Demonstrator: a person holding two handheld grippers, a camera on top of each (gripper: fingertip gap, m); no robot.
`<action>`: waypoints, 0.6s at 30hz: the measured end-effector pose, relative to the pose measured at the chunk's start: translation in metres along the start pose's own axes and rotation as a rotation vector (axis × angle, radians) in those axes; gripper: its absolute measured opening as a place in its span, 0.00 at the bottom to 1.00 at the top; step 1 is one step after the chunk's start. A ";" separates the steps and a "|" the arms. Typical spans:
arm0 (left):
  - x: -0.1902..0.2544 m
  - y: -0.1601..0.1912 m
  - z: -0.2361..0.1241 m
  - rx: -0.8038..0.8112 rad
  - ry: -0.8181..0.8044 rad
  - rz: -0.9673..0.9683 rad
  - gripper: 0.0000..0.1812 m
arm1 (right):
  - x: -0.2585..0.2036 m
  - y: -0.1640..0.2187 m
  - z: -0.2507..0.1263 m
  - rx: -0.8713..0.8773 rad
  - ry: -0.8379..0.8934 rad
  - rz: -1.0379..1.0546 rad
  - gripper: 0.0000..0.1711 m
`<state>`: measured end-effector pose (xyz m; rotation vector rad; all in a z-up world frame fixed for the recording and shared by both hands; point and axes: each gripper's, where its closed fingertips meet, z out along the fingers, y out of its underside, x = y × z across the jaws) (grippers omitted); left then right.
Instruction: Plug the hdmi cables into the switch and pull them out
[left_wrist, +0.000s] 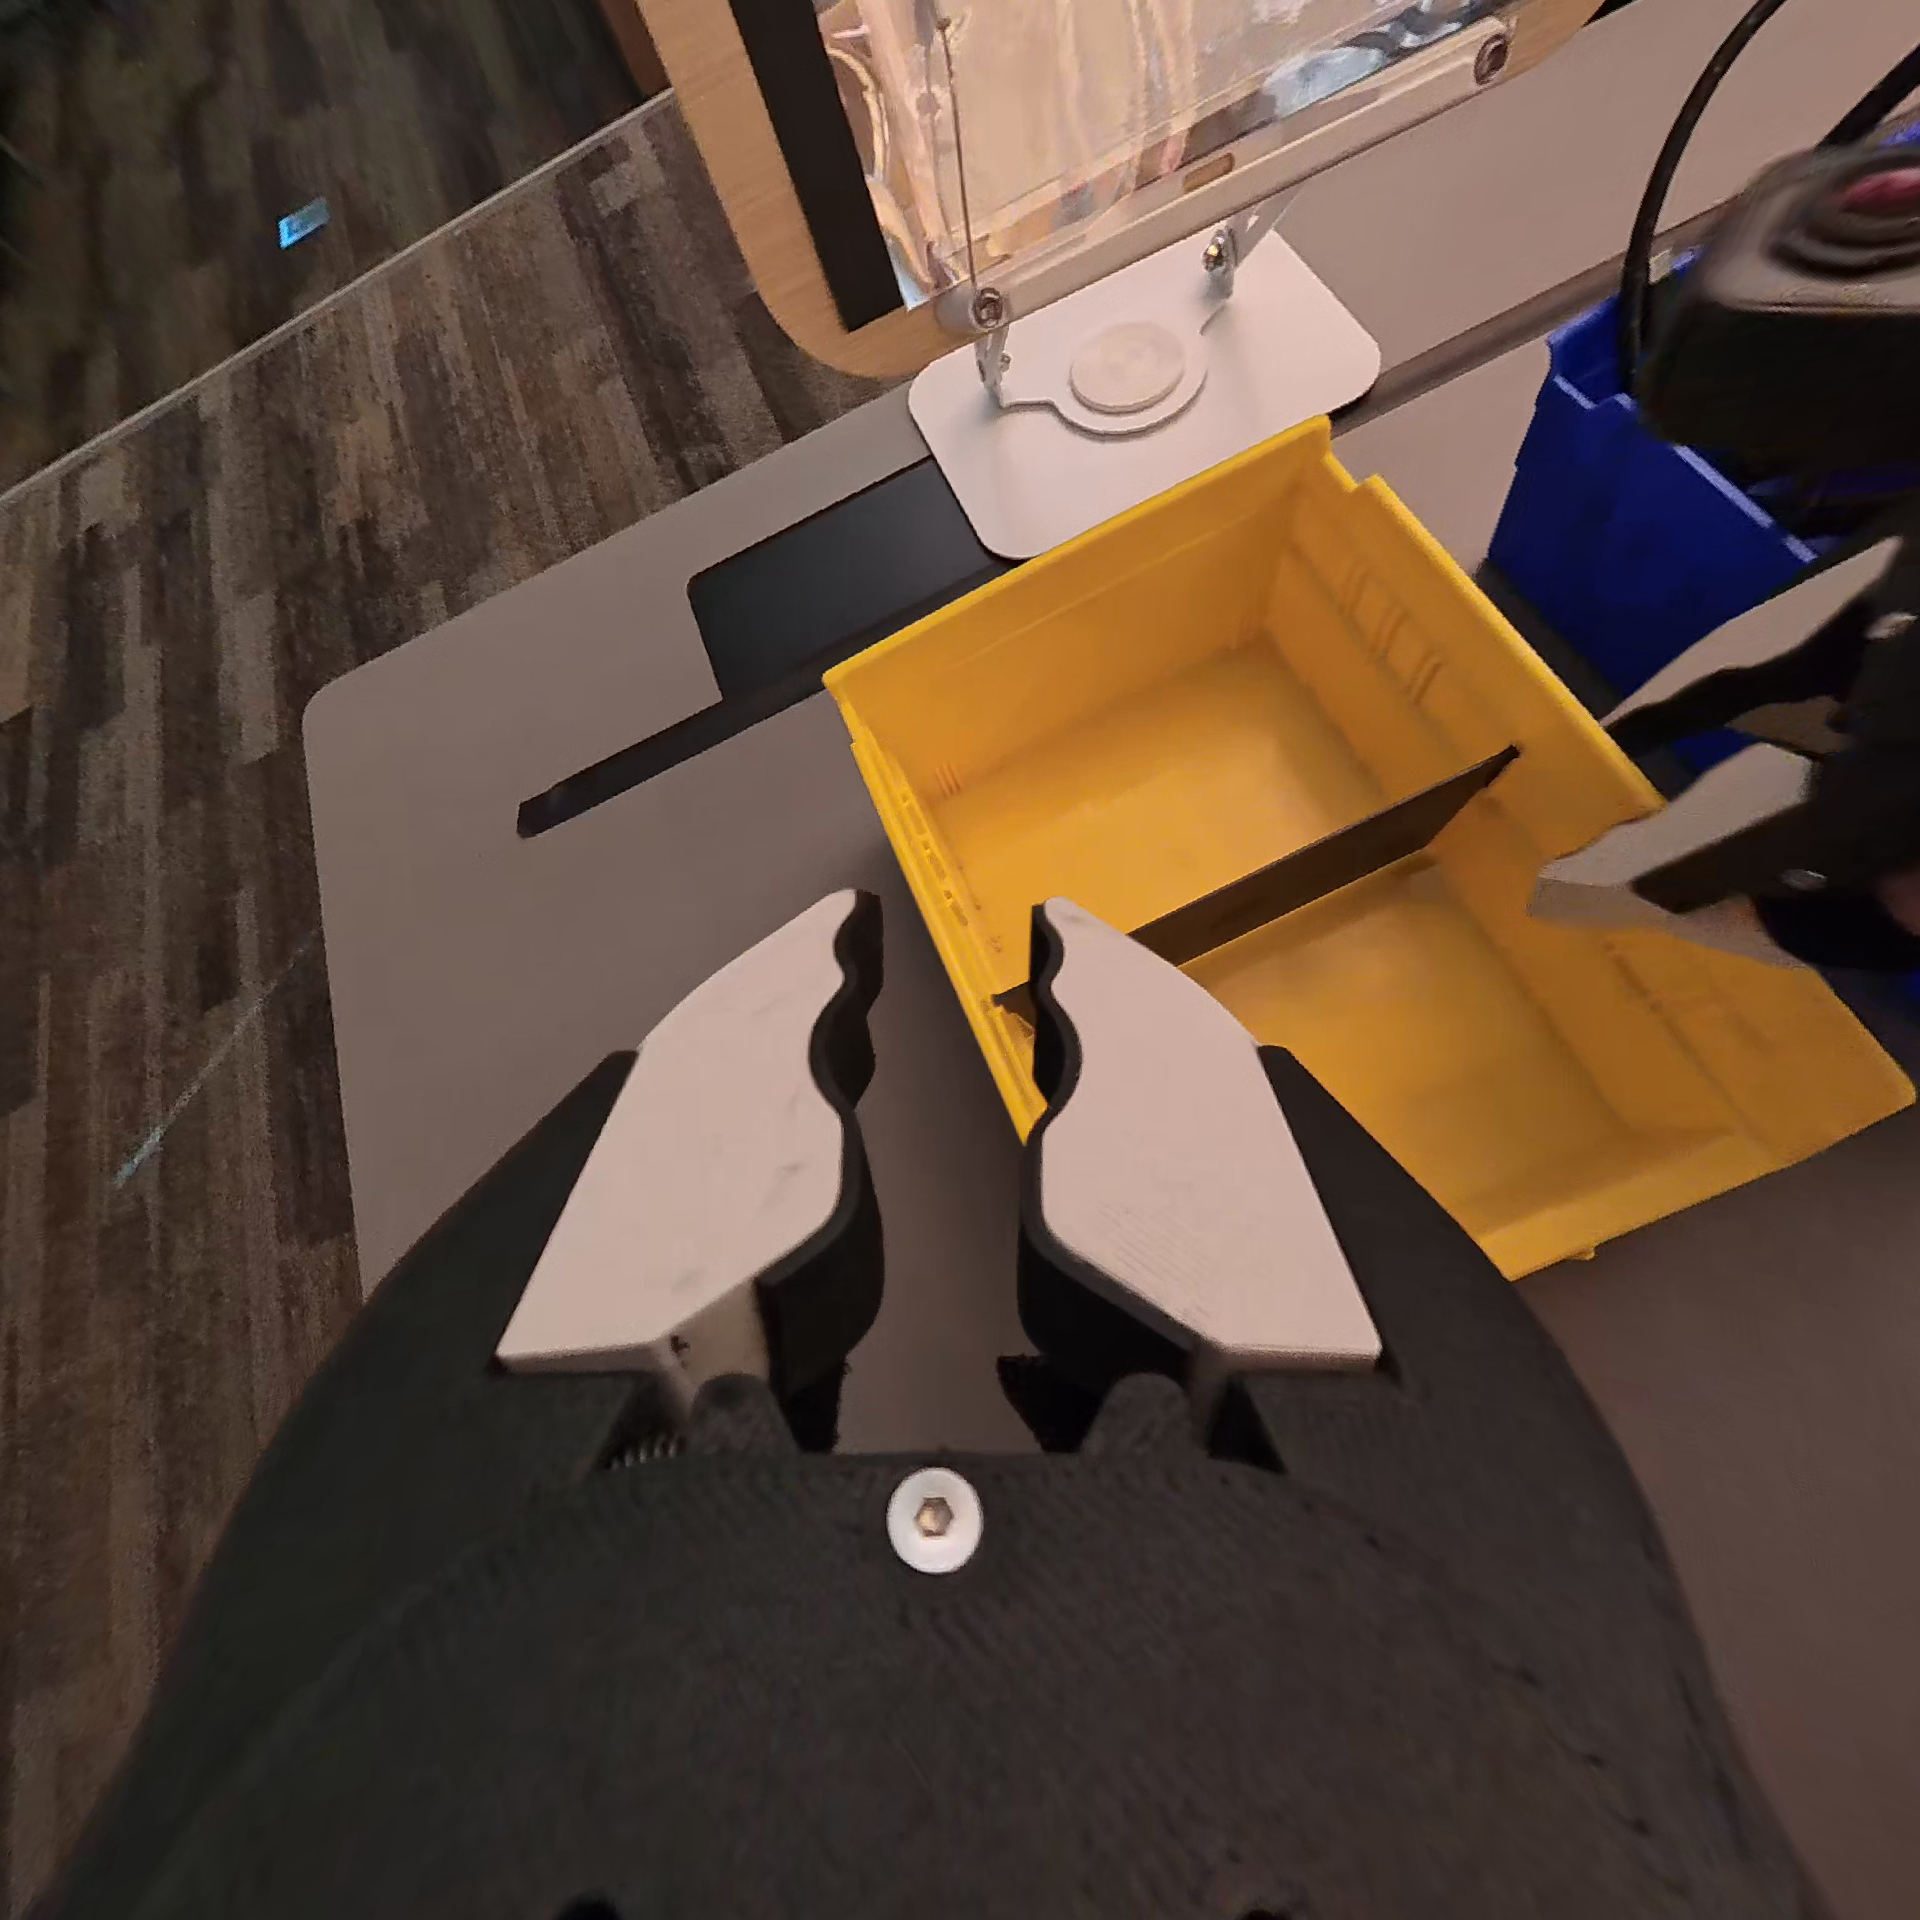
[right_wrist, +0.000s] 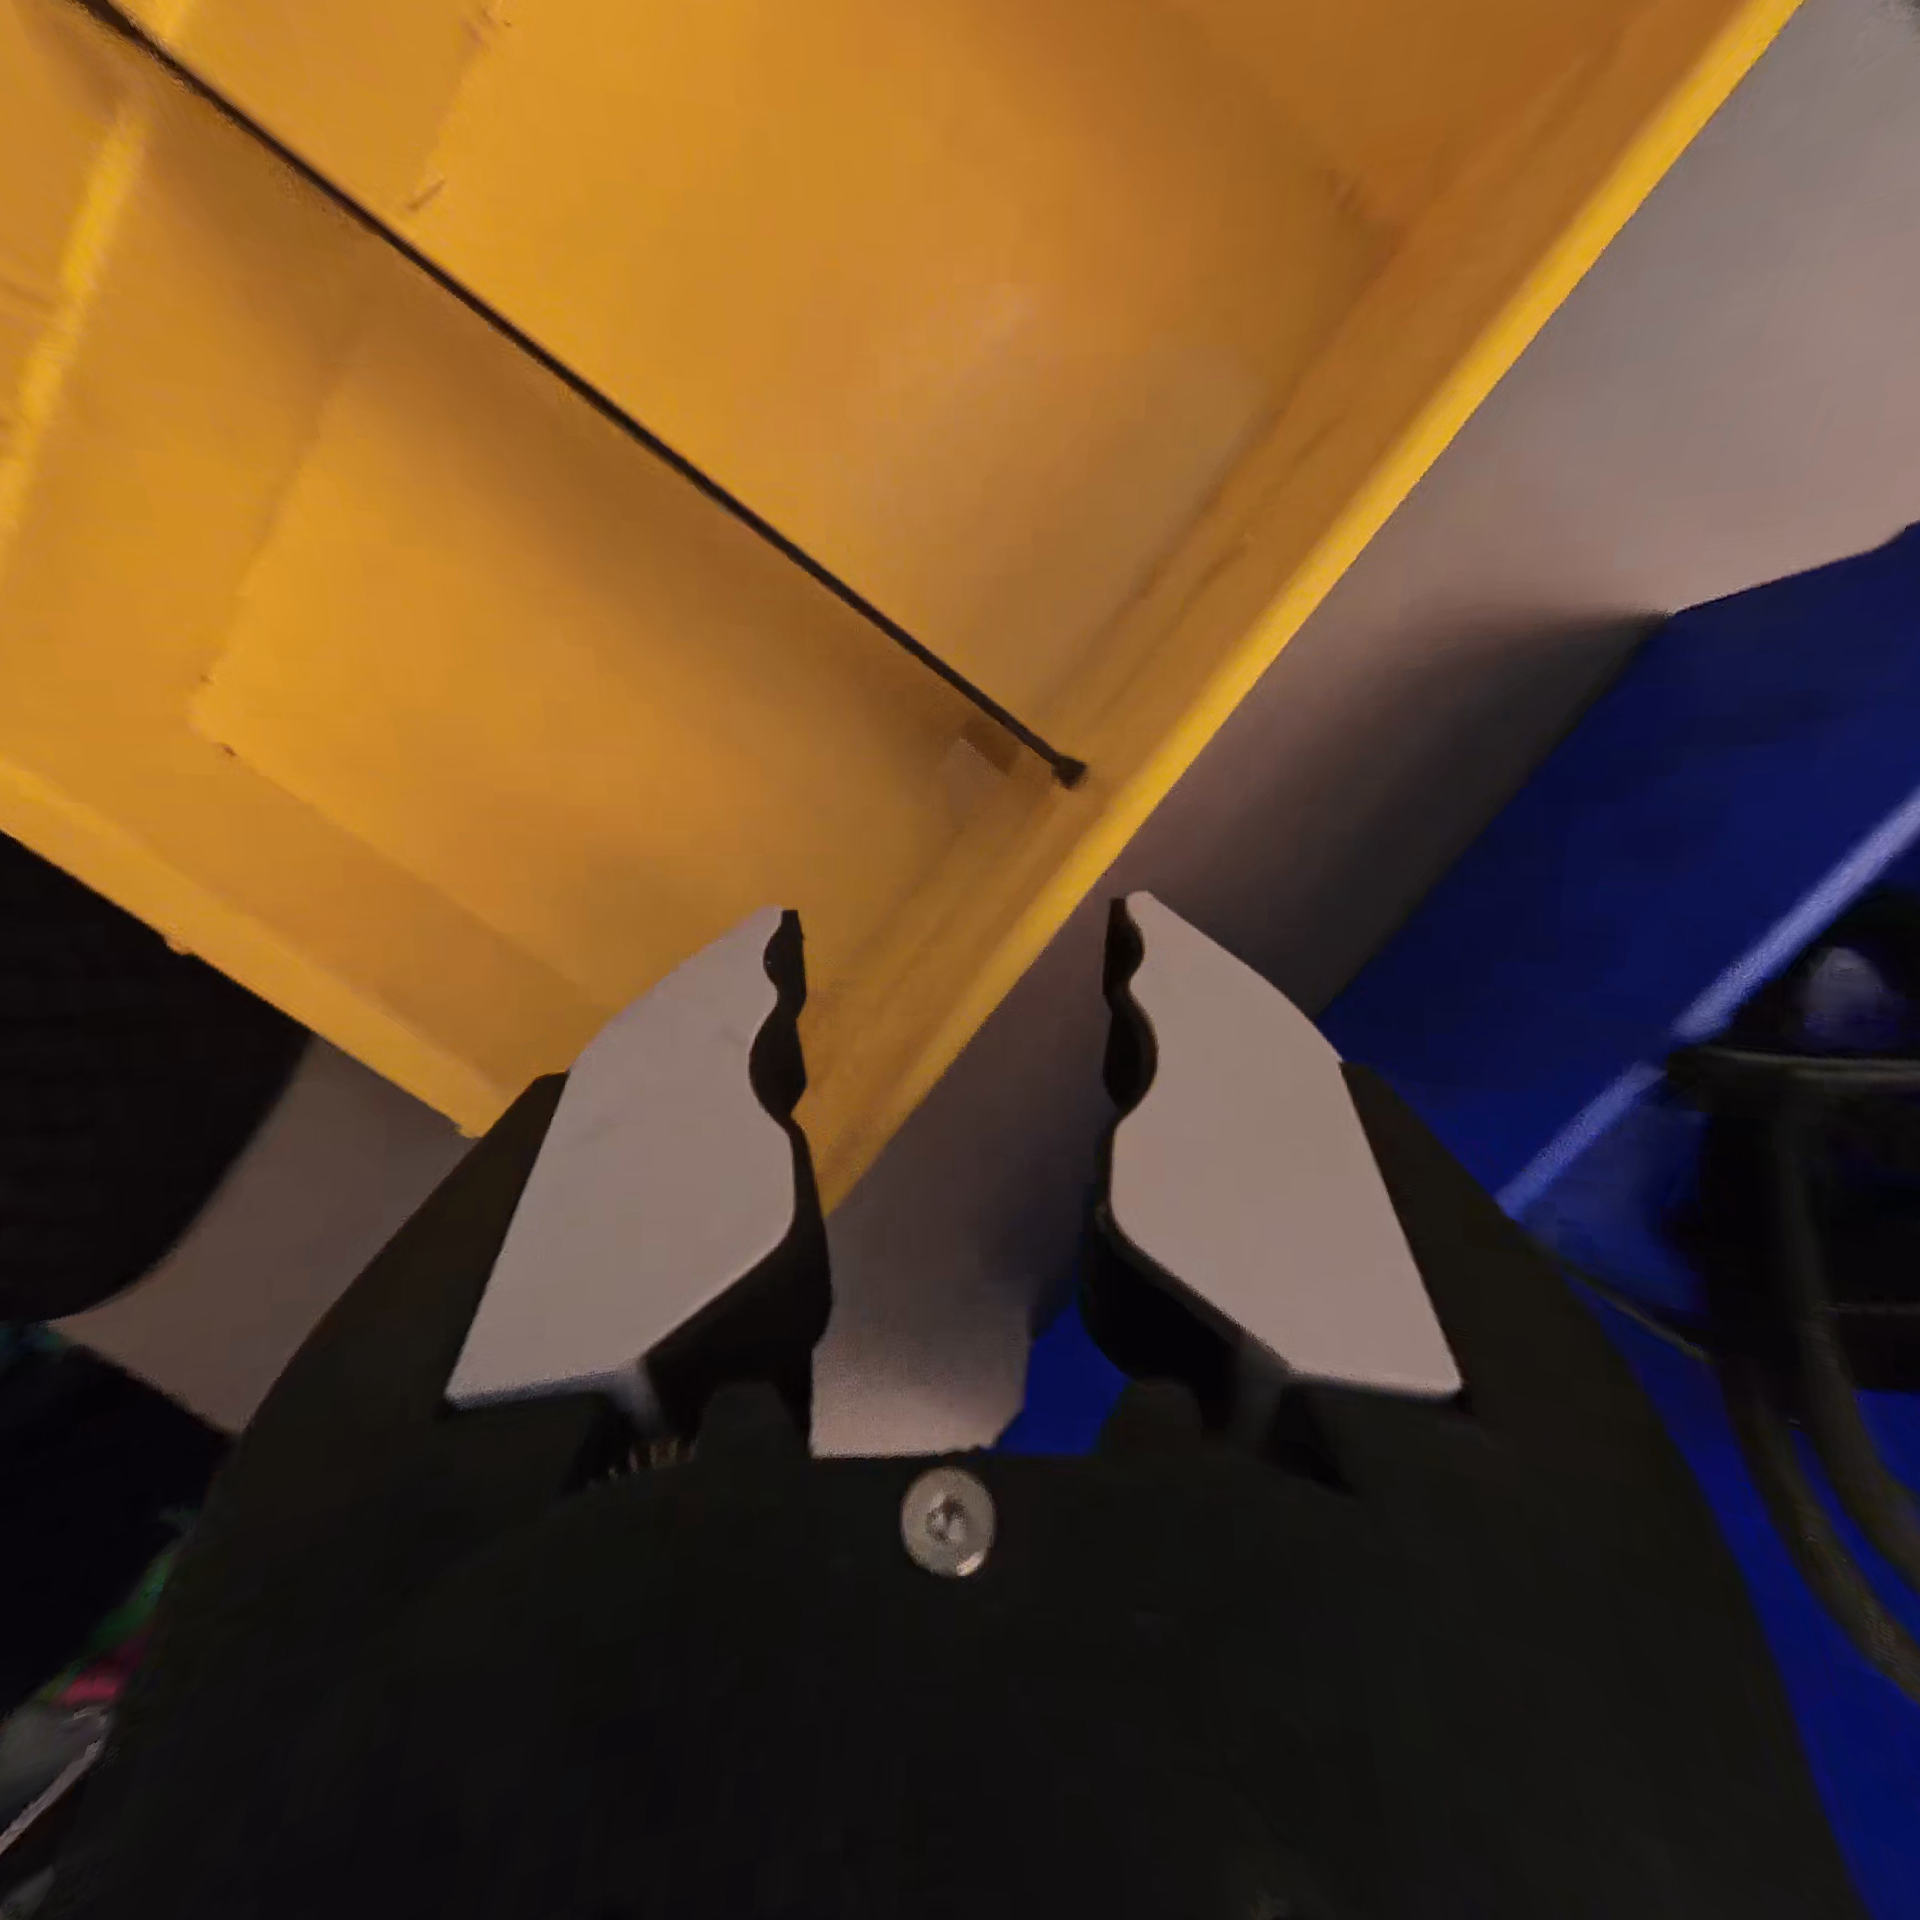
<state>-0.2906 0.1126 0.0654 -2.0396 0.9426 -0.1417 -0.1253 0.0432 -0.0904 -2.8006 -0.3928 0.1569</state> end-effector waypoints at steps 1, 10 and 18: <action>0.002 -0.001 0.000 0.002 0.007 0.004 0.14 | -0.002 0.001 0.005 -0.033 -0.031 0.049 0.32; 0.017 -0.010 -0.012 0.075 0.111 0.032 0.14 | -0.007 0.011 0.041 -0.235 -0.177 0.267 0.13; 0.014 -0.024 -0.038 0.209 0.164 -0.026 0.15 | -0.006 0.002 0.036 -0.277 -0.174 0.270 0.04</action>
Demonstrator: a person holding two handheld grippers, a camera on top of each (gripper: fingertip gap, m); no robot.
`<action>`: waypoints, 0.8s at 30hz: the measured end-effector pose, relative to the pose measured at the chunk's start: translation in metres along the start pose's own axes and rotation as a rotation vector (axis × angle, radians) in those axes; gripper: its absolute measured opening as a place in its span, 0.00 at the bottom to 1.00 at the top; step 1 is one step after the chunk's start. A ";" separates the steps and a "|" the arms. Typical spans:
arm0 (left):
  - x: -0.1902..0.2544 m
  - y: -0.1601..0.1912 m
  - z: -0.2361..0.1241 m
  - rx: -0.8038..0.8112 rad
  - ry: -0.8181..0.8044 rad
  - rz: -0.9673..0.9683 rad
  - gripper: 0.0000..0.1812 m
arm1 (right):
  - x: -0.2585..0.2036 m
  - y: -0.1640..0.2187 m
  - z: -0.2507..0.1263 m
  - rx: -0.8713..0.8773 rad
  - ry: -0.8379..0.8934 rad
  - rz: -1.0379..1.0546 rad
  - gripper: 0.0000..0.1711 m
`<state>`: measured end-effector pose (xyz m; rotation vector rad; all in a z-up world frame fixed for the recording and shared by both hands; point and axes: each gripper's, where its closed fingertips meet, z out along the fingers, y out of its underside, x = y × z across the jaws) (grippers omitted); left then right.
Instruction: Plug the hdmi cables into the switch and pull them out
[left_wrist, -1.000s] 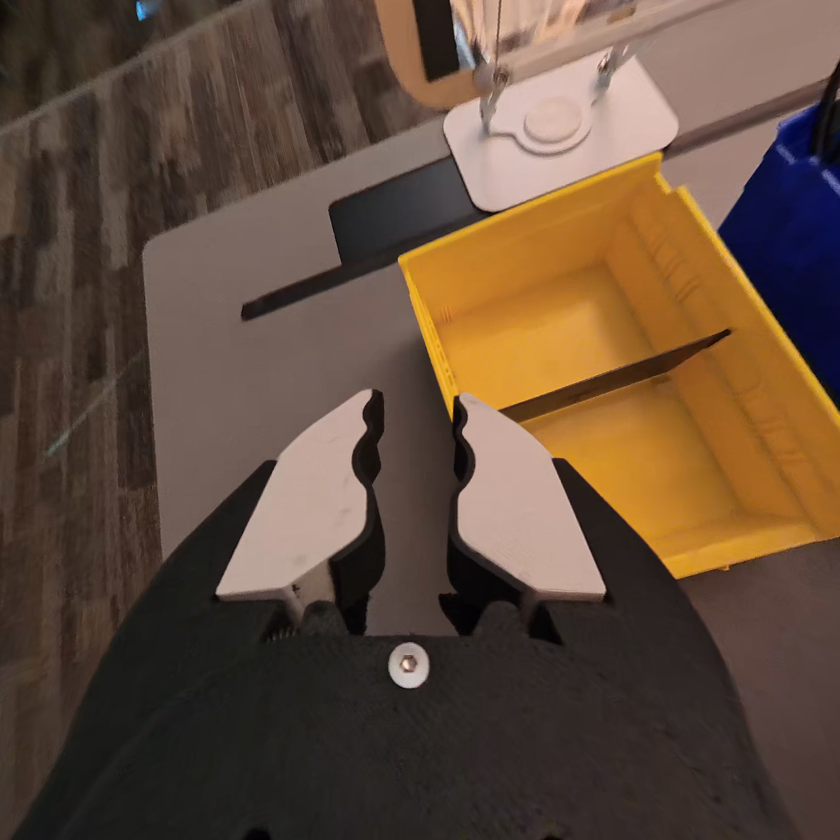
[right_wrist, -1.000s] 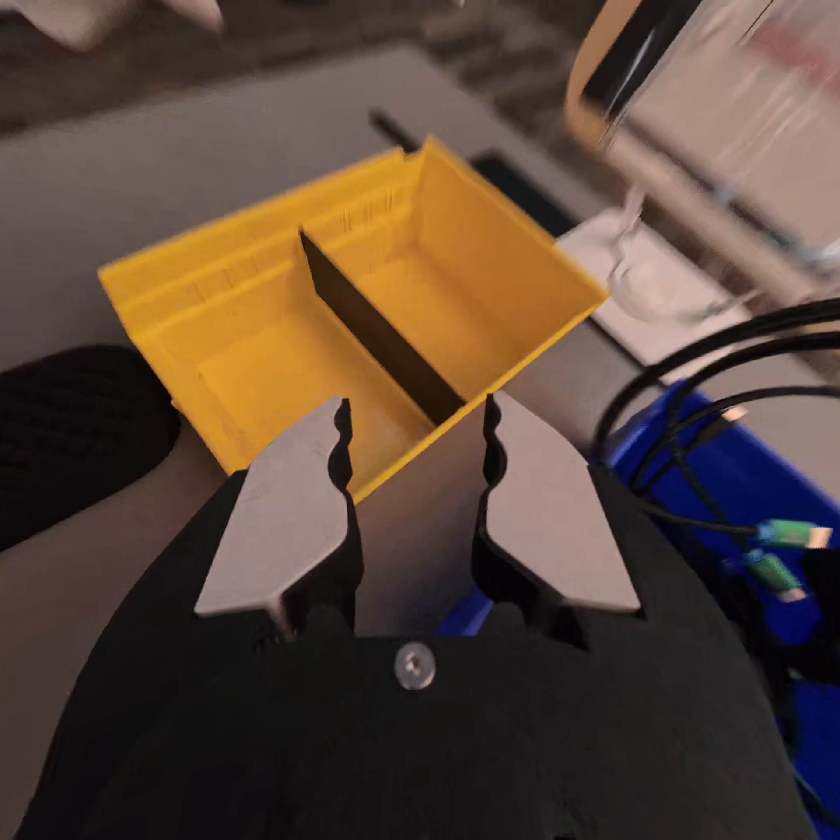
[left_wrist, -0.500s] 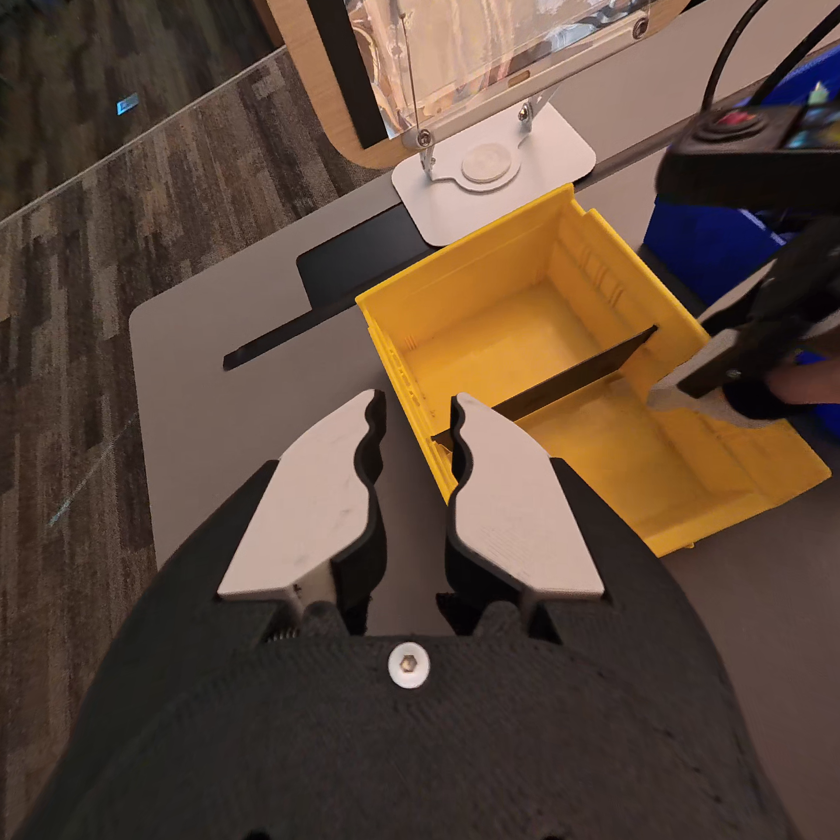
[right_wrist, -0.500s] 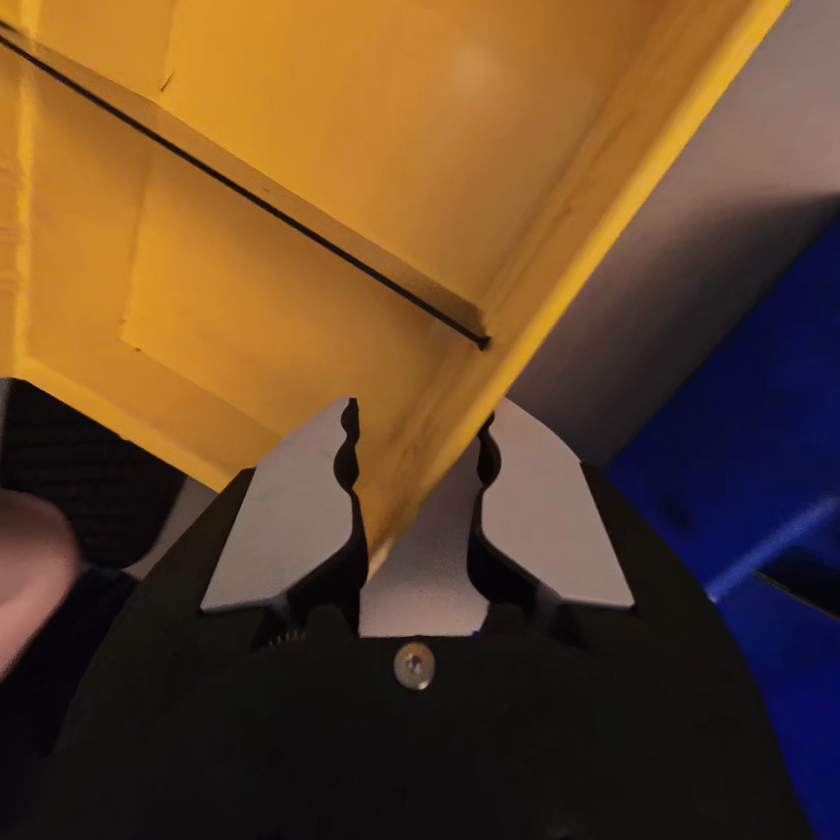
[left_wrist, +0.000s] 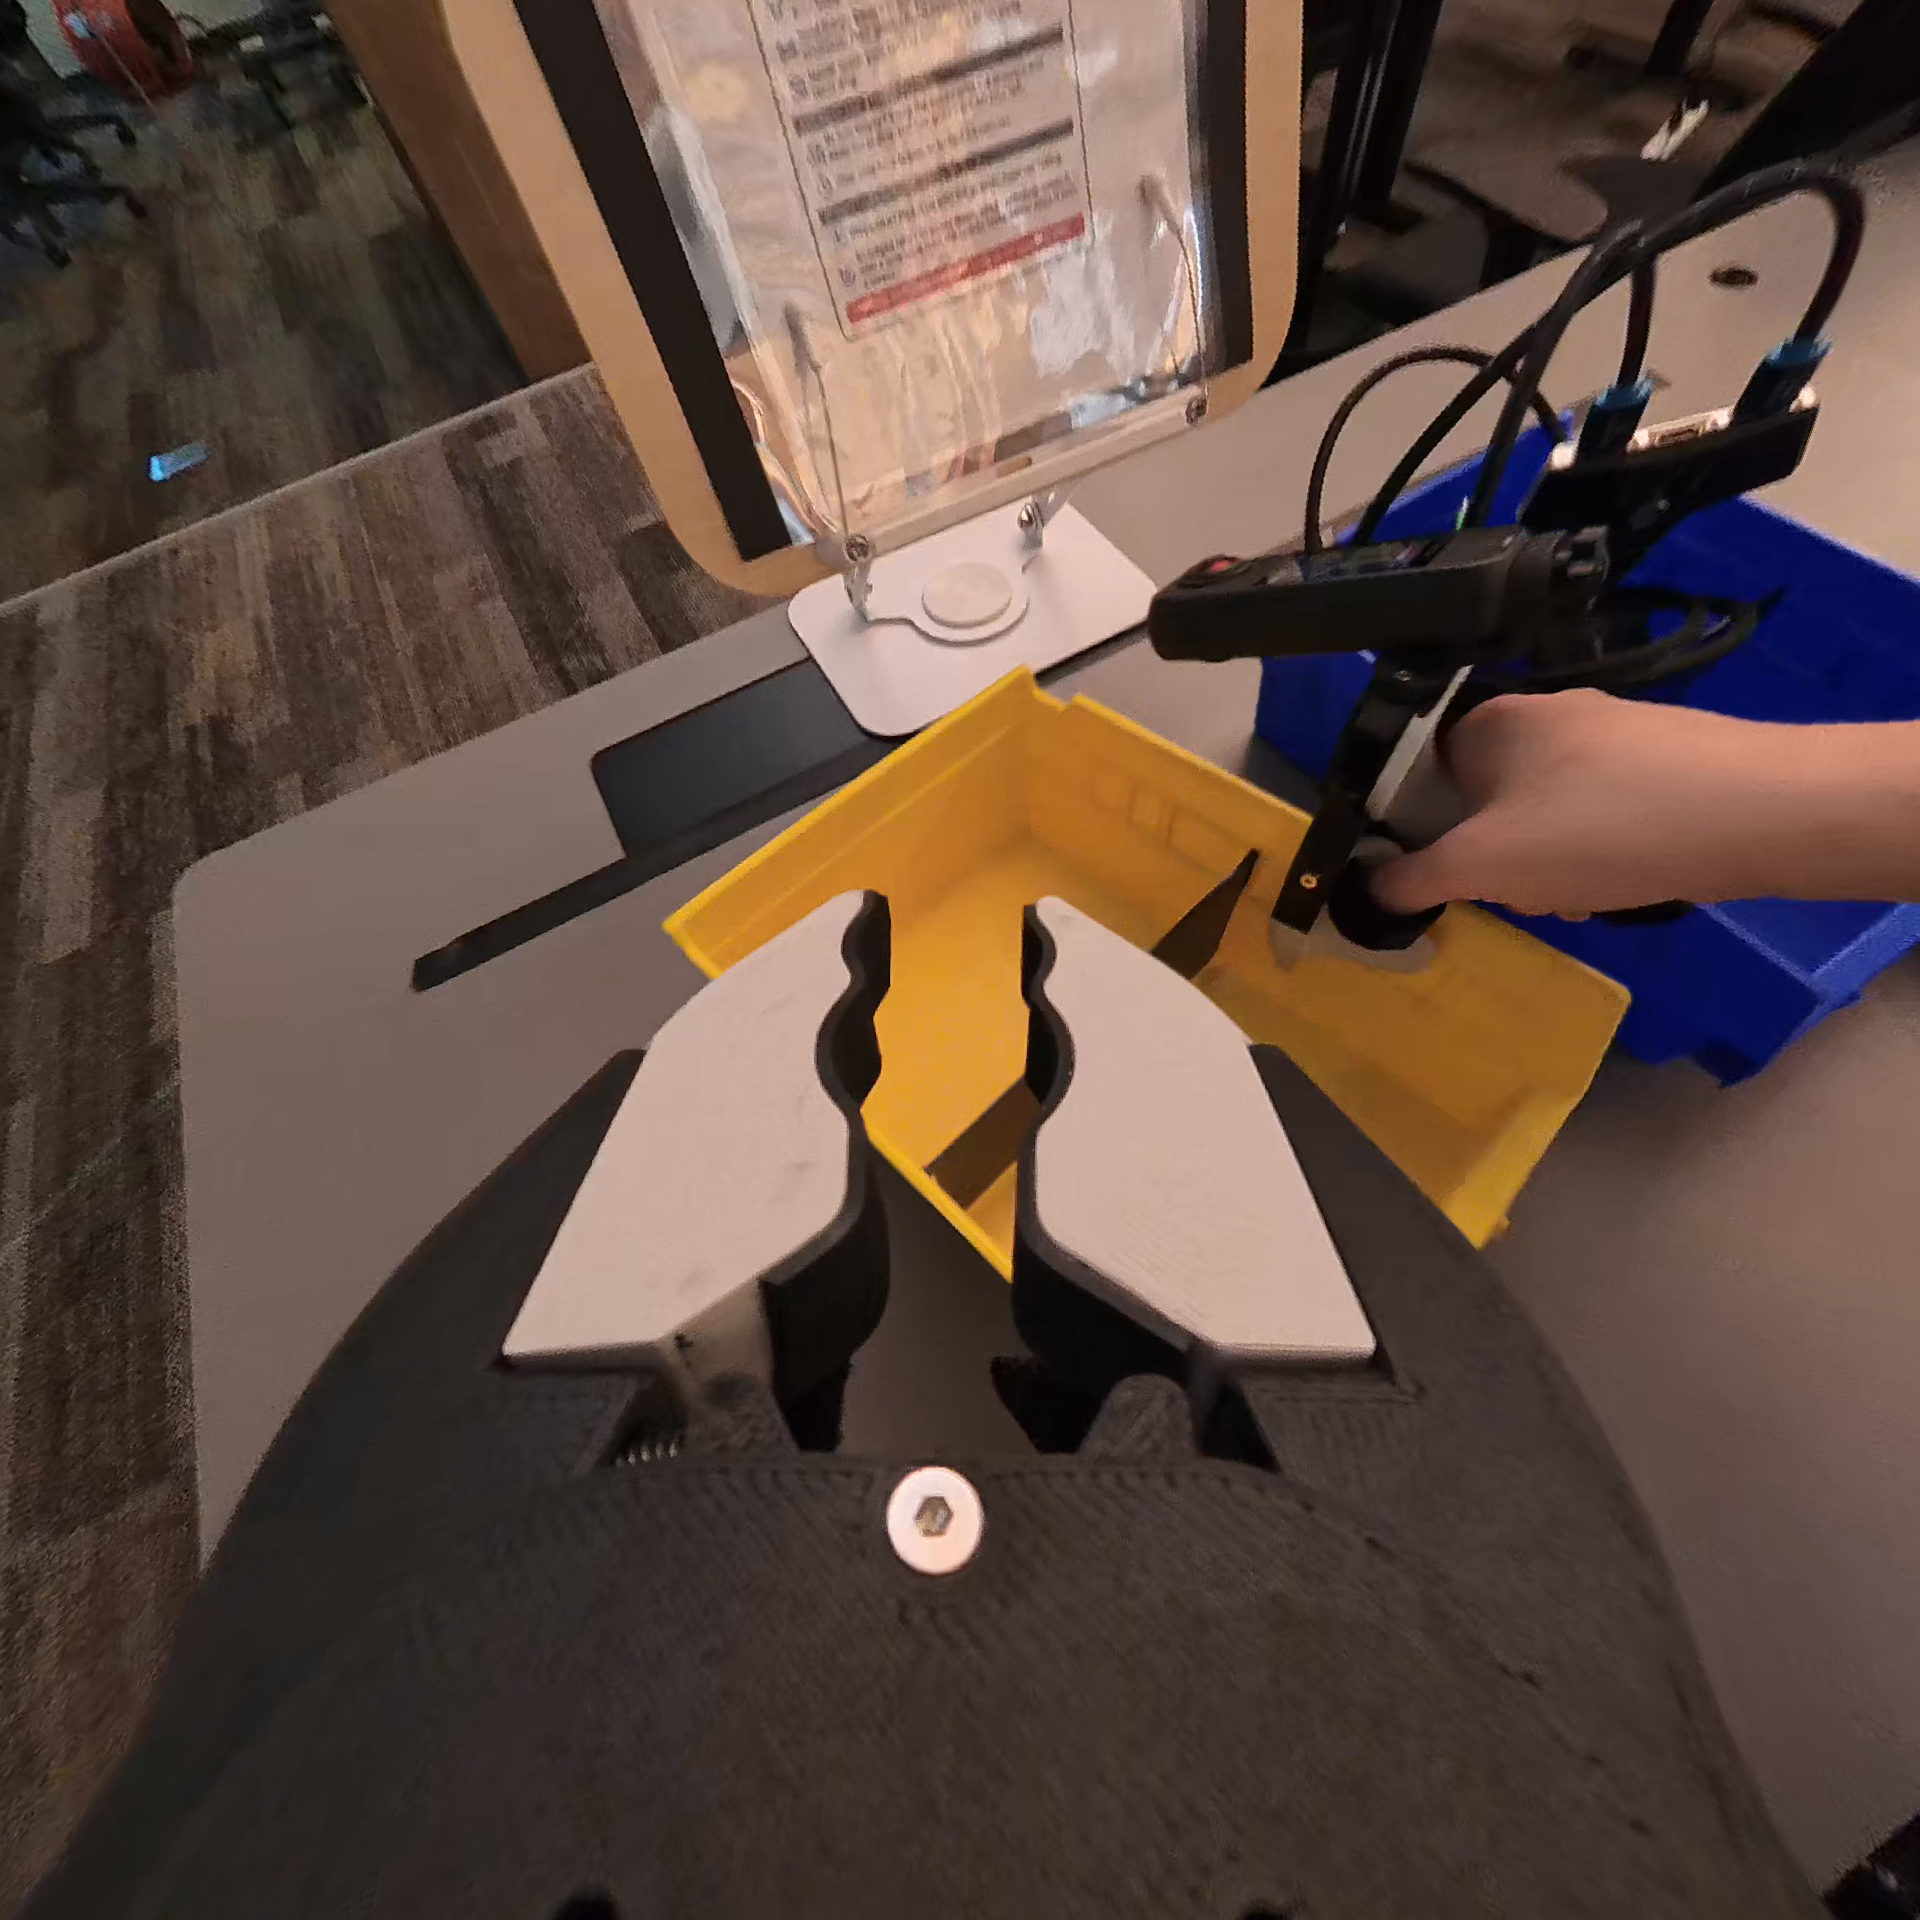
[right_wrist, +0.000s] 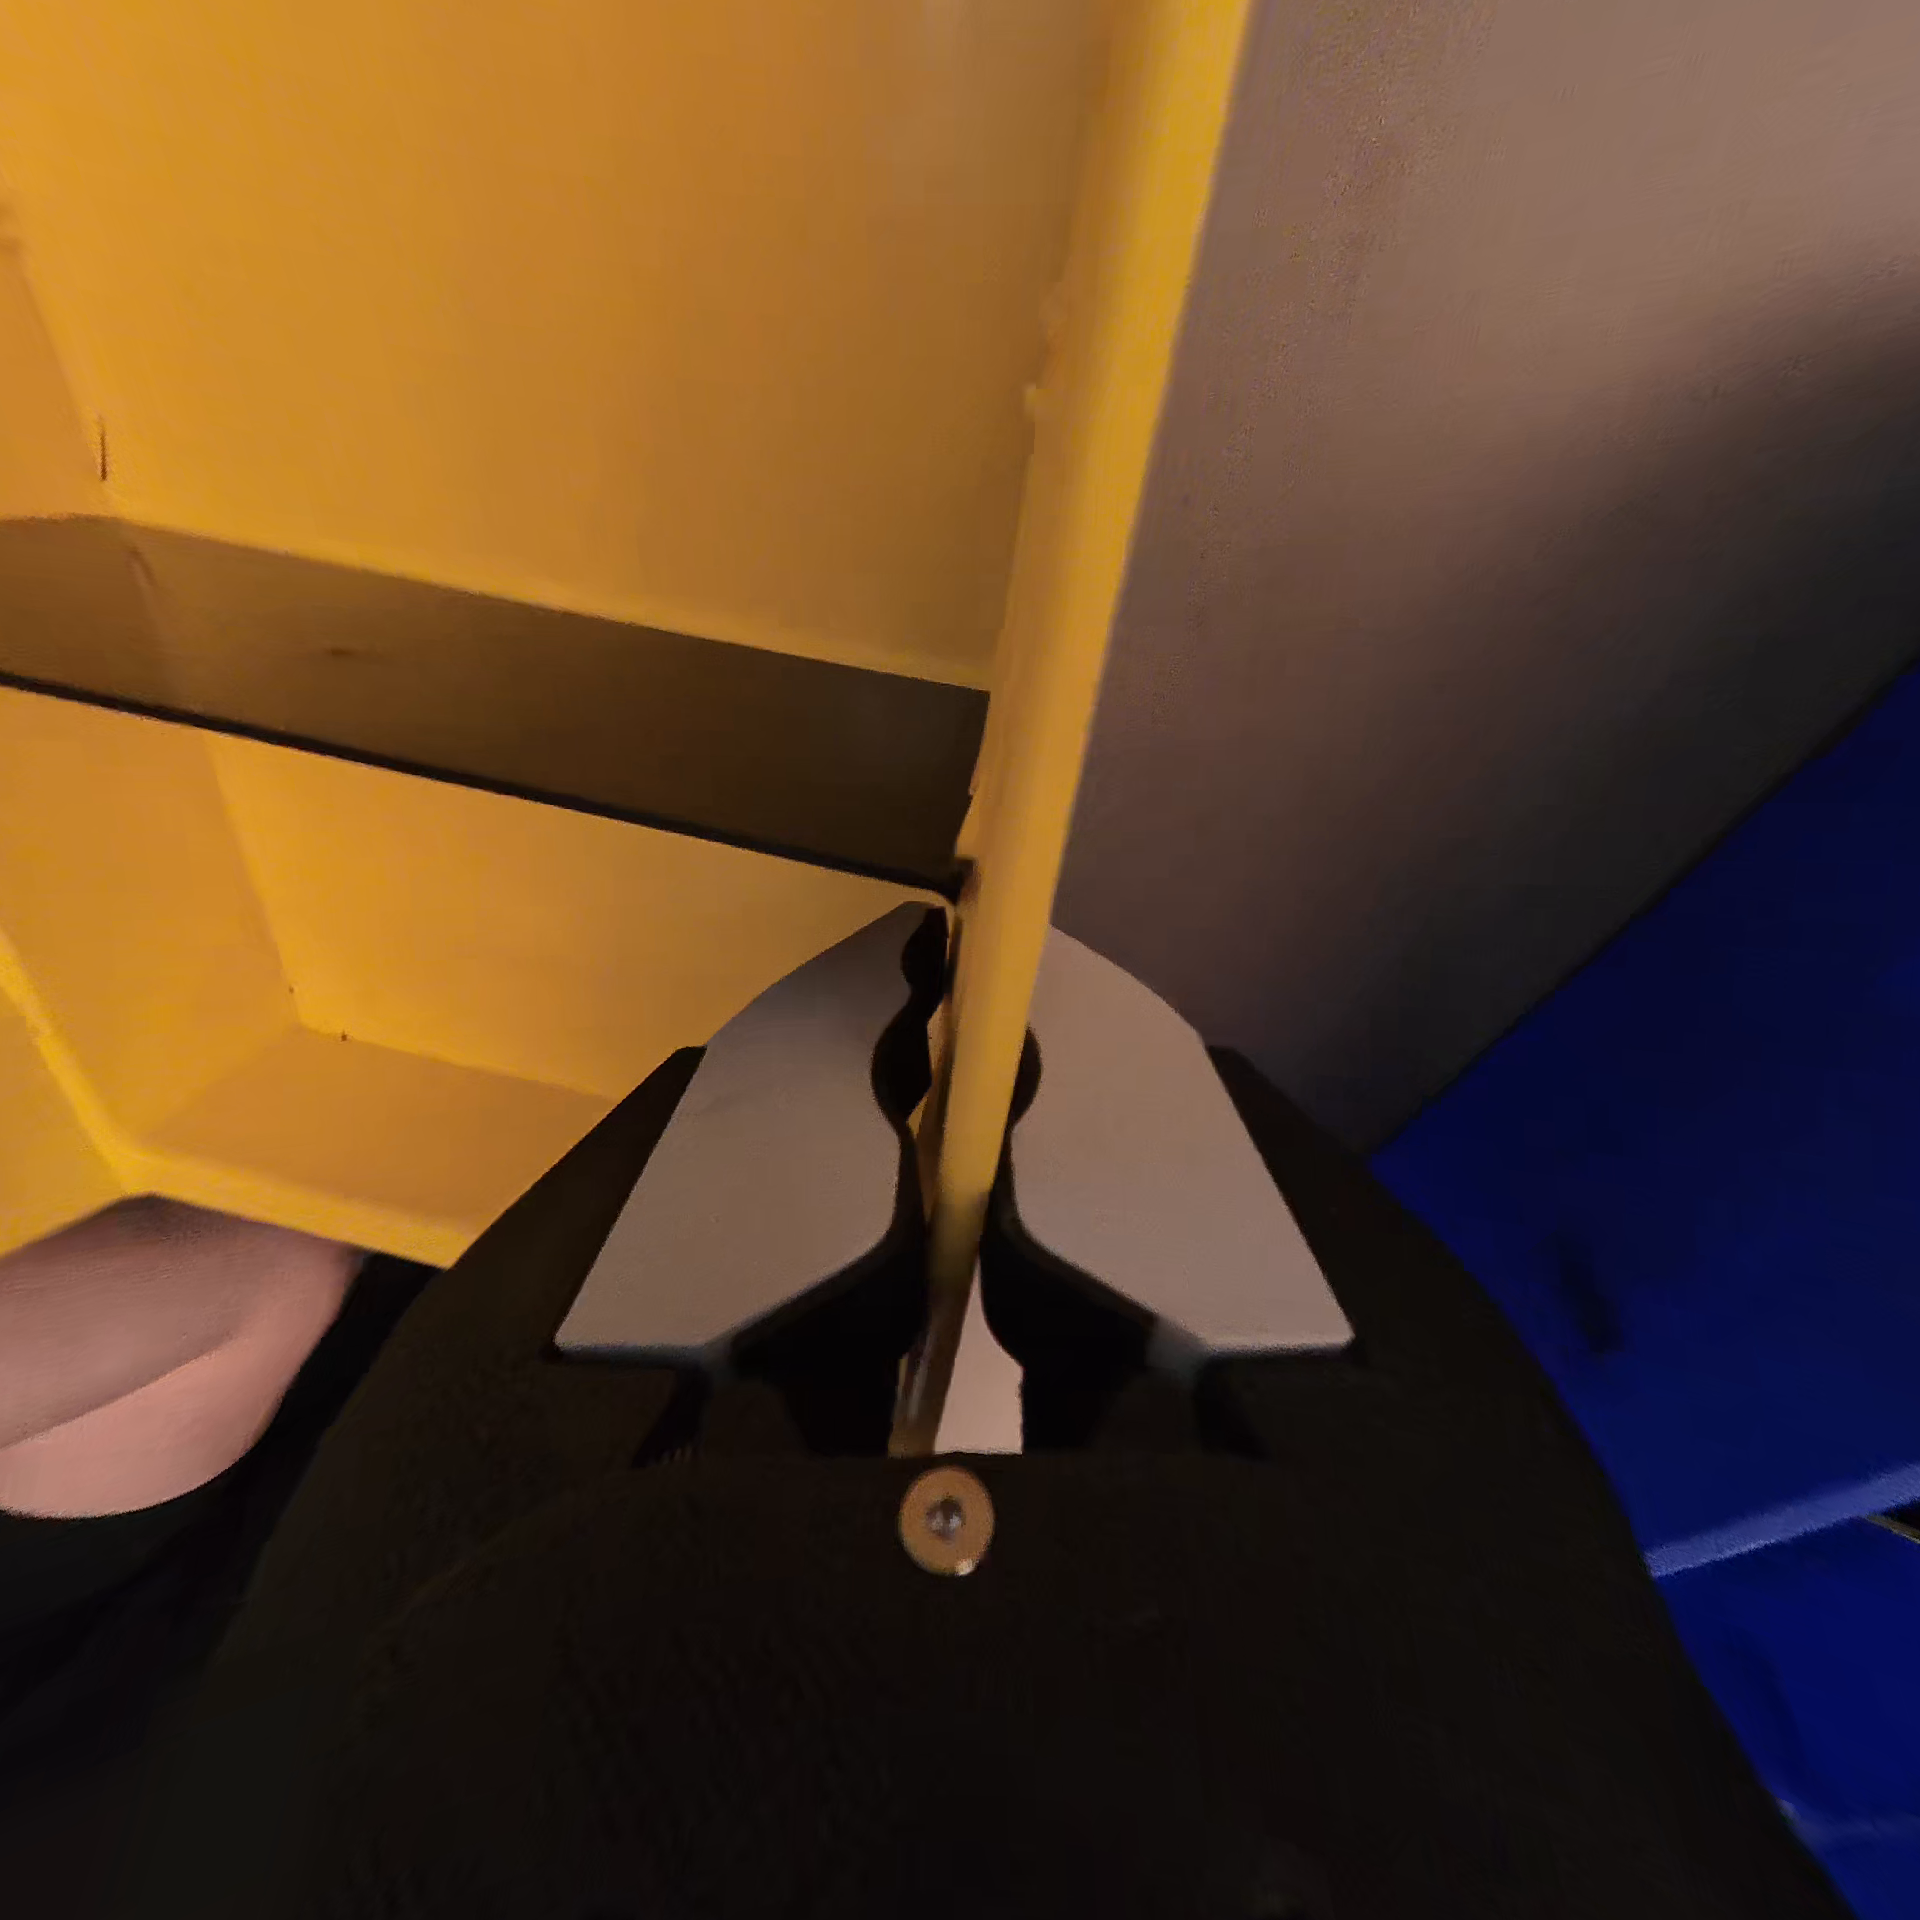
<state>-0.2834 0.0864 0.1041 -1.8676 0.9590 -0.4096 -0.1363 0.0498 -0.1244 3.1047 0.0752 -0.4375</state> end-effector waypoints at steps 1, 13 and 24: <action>-0.002 -0.003 -0.005 0.022 -0.010 -0.006 0.16 | -0.009 -0.001 -0.003 -0.004 -0.028 -0.005 0.04; -0.034 -0.056 -0.245 1.068 0.064 -0.407 0.42 | -0.069 -0.028 -0.186 0.145 -0.004 -0.211 0.03; -0.016 -0.055 -0.162 0.739 0.317 -0.425 0.40 | 0.062 0.078 -0.404 0.410 0.108 -0.024 0.03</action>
